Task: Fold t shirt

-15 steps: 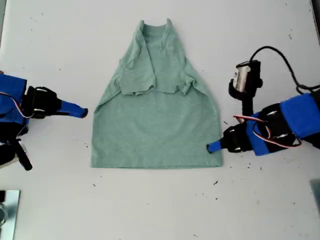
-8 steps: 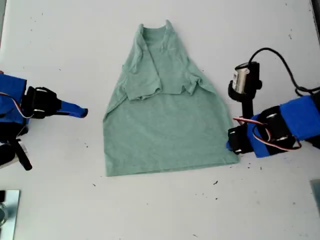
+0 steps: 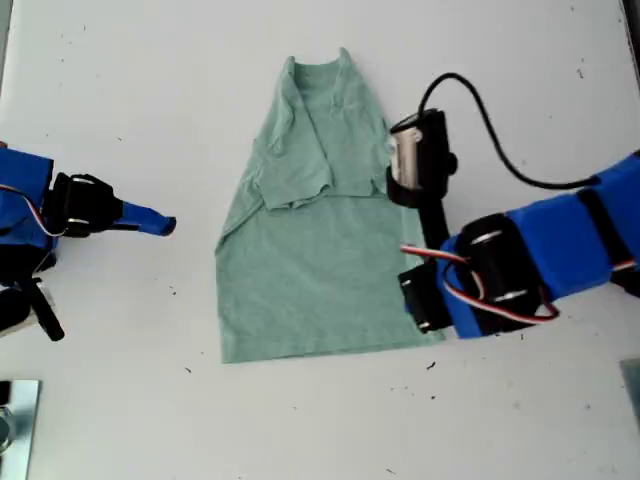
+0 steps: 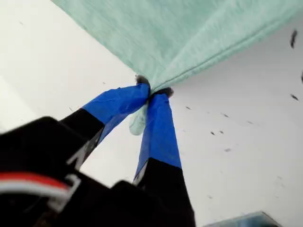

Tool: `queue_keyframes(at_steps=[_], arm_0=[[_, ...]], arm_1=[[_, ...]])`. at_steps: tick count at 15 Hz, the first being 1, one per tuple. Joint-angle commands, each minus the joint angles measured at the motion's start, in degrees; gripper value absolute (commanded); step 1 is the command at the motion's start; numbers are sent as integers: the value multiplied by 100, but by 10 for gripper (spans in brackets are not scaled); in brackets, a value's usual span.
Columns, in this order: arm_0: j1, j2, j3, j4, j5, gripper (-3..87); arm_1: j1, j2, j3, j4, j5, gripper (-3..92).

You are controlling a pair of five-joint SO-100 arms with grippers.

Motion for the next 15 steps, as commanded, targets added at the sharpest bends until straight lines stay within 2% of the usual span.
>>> queue_keyframes(at_steps=[1,3,4,6,8,12,14,15], arm_0=[[44,-9,53,-79,35,-1],[44,-9,53,-79,35,-1],[44,-9,53,-79,35,-1],[44,-9,53,-79,35,-1],[44,-9,53,-79,35,-1],[0,-9,53,-79,35,-1],[-9,-9,53,-79,26,-1],[-18,-9,53,-79,26,-1]], arm_1=[[-35,-580,-536,-791,-185,22],[53,-1204,-149,-1538,-141,18],[105,-1564,-9,-2127,-220,167],[9,-1679,-369,-2127,-413,373],[-97,-940,-1151,-1310,-615,328],[-70,1292,-1020,-914,-861,328],[334,2646,439,-562,-896,328],[756,3612,1863,-466,-1037,316]])
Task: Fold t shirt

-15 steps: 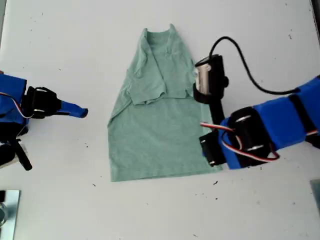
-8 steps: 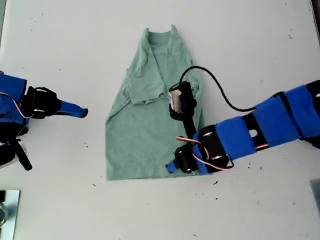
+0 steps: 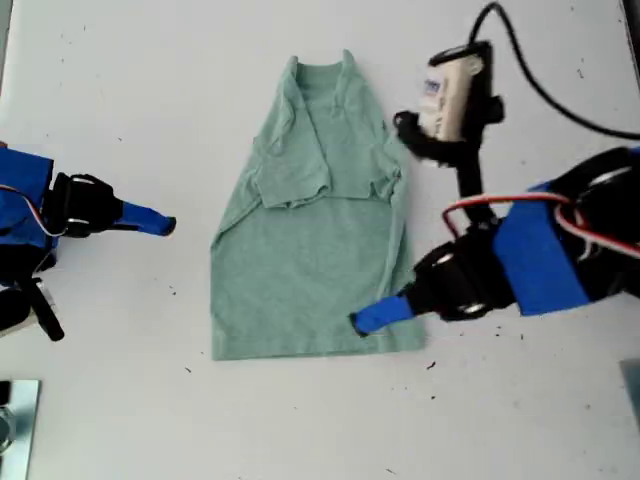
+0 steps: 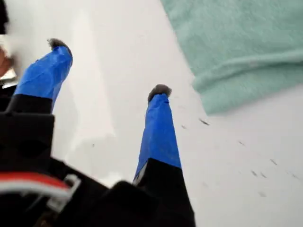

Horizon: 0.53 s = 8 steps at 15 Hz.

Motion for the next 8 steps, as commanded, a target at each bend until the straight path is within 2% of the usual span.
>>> queue_keyframes(at_steps=[1,3,4,5,8], arm_0=[[-26,-9,53,-79,26,-1],[-26,-9,53,-79,35,-1],[-9,-9,53,-79,35,-1],[62,-9,53,-79,35,-1],[18,-9,53,-70,9,-1]], arm_1=[[1081,2505,3050,53,-536,237],[2197,4896,6003,-132,-1248,43],[2514,5933,7286,-255,-1573,39],[2522,6486,7945,-782,-1819,22],[2909,5774,7866,-809,-1793,22]])
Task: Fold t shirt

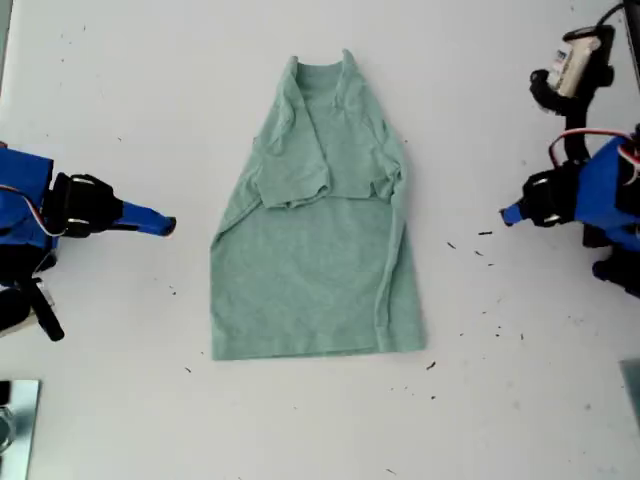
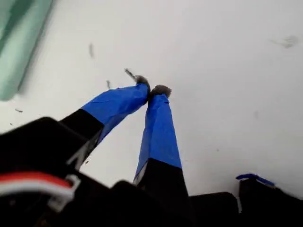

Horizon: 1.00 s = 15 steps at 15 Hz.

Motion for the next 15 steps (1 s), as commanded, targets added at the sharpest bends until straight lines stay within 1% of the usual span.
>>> queue_keyframes(at_steps=[1,2,3,4,5,6,8,9,10,12,15], arm_0=[[26,-9,35,-70,-44,-2],[132,-18,-123,-53,-396,-2],[325,-334,-527,-211,-650,-3],[650,-1389,-1459,-158,-1037,-3],[976,-2751,-2716,352,-1477,-3],[1187,-3955,-3867,879,-1661,-3],[1521,-6091,-6038,2039,-1881,-3],[1714,-7198,-7233,2760,-1978,-3],[1916,-8112,-8358,3076,-1925,-3],[2153,-9246,-9686,3094,-1890,-3],[2285,-9949,-10512,3094,-1811,-3]], arm_1=[[88,-149,-18,-132,-62,22],[105,-123,-35,-114,-79,22],[97,-123,-35,-105,-44,22],[70,-123,-44,-97,-26,22],[44,-123,-44,-88,9,22],[18,-70,-53,-62,26,22],[18,88,-26,-62,26,22],[18,185,-18,-53,35,22],[18,281,0,-44,53,22],[18,404,9,-9,62,22],[9,501,9,9,70,22]])
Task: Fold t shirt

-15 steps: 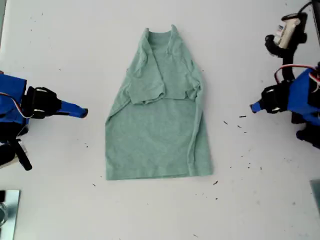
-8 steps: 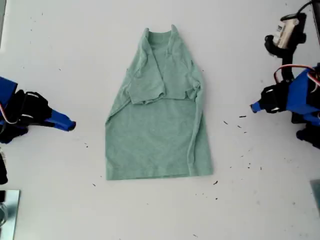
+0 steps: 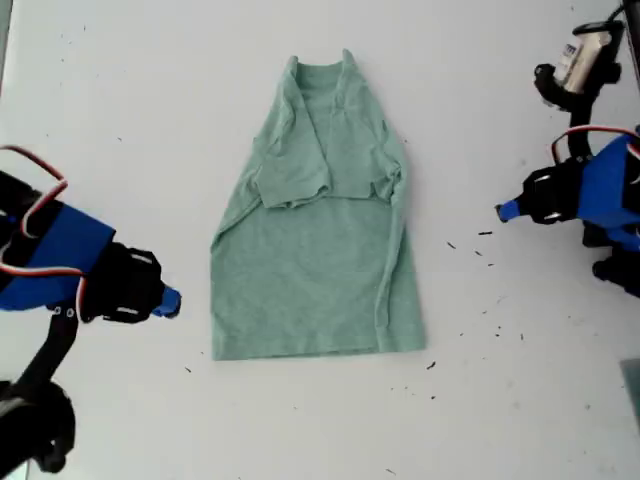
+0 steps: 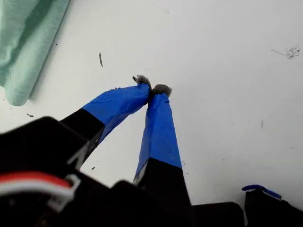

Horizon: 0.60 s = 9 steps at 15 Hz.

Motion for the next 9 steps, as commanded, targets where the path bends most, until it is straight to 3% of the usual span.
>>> queue_keyframes(at_steps=[1,3,9], arm_0=[[88,-211,-650,18,132,-3],[105,-123,-738,0,229,204],[-44,-1582,-44,-255,-18,256]], arm_1=[[-62,62,-35,35,62,22],[-88,70,-35,35,53,22],[-185,185,-18,44,79,22]])
